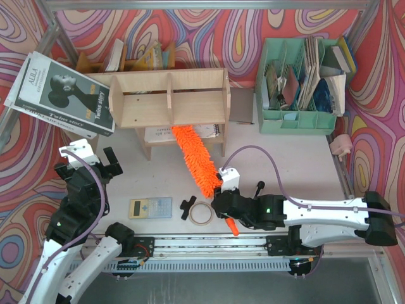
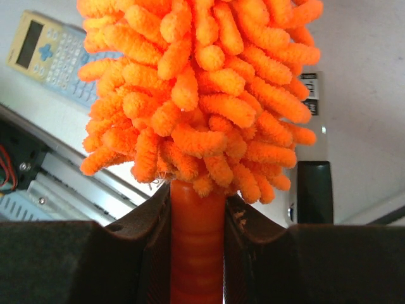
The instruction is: Dust the bookshelf with a duster
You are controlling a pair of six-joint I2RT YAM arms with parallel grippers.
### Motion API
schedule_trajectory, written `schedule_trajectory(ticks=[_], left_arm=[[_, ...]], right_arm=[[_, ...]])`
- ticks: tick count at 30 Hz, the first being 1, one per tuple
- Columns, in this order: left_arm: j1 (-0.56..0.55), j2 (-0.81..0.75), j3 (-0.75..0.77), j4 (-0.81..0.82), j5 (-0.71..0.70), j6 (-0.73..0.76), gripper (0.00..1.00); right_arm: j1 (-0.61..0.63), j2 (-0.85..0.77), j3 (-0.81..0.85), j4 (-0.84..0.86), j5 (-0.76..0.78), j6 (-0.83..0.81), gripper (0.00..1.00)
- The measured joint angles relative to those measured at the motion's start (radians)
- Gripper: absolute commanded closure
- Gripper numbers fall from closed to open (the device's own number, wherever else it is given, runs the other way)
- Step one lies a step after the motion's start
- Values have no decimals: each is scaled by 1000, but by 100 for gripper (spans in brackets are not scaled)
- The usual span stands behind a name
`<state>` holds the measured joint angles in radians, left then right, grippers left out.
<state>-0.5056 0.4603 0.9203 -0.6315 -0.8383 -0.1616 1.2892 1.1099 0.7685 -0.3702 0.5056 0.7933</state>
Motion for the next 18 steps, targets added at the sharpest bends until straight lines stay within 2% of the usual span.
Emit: schedule_trajectory(ticks=[9,18], left_arm=[[0,0,0,0,0,0,2],[0,0,0,0,0,0,1]], right_arm=[[0,45,18,71,-92,-91,100],[-19,11,27,-49,-13,-15,100]])
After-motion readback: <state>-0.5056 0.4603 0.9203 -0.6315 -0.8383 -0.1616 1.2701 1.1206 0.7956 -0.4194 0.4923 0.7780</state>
